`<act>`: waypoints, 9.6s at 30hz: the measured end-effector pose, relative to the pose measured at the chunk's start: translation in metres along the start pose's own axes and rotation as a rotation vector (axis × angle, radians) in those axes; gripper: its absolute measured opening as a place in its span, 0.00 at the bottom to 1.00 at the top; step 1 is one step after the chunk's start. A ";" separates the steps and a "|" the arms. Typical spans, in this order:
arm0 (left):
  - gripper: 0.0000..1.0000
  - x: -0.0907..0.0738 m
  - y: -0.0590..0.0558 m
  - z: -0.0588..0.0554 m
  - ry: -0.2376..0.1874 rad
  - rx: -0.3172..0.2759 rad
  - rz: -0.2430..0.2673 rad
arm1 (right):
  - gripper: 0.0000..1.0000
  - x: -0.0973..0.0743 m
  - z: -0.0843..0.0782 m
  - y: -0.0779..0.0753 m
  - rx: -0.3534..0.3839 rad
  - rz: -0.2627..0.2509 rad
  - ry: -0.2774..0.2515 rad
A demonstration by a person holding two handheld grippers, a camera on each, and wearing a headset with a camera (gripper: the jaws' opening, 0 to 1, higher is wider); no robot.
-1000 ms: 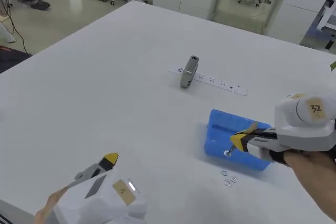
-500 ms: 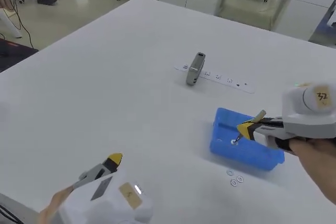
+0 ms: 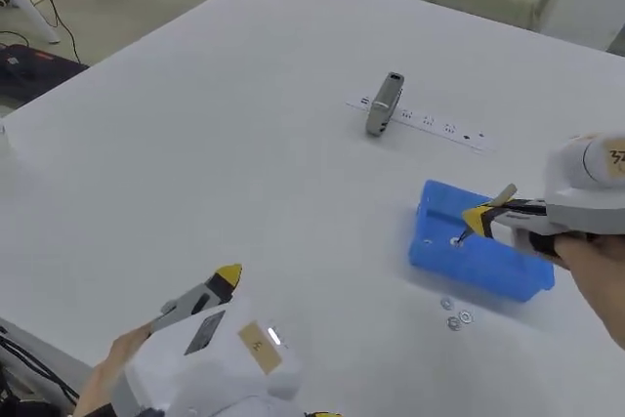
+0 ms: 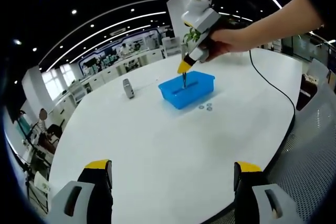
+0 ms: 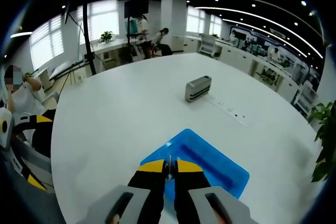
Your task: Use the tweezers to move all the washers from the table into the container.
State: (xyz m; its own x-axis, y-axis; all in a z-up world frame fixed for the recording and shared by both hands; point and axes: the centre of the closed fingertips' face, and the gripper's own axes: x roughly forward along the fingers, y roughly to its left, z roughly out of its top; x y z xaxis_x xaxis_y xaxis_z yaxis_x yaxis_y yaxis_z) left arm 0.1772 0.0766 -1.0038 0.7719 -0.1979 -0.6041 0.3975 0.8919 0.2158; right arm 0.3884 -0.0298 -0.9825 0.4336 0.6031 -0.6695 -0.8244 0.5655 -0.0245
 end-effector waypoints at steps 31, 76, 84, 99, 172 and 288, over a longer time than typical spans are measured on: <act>0.98 0.002 -0.002 -0.007 0.041 0.002 -0.008 | 0.02 0.043 -0.024 -0.014 0.008 -0.017 0.054; 0.98 -0.002 0.001 0.005 -0.028 0.001 0.008 | 0.03 -0.024 -0.002 0.013 0.119 0.012 -0.072; 0.98 -0.003 0.001 0.006 -0.032 0.003 0.008 | 0.03 -0.027 -0.017 0.024 0.134 0.012 -0.067; 0.98 -0.003 0.001 0.005 -0.026 0.005 0.010 | 0.03 -0.017 -0.046 0.035 0.116 -0.004 -0.007; 0.97 -0.001 0.002 0.001 -0.003 0.014 0.018 | 0.01 0.008 -0.070 0.021 0.072 -0.012 0.099; 0.98 -0.002 0.003 0.007 -0.037 -0.016 0.012 | 0.03 0.029 -0.038 -0.028 0.131 -0.099 0.056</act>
State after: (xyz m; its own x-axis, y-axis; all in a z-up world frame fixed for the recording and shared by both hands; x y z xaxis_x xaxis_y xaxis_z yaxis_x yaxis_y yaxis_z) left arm 0.1796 0.0768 -0.9969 0.7944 -0.2020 -0.5729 0.3807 0.9005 0.2103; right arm 0.4105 -0.0493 -1.0297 0.4861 0.5105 -0.7093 -0.7226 0.6913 0.0023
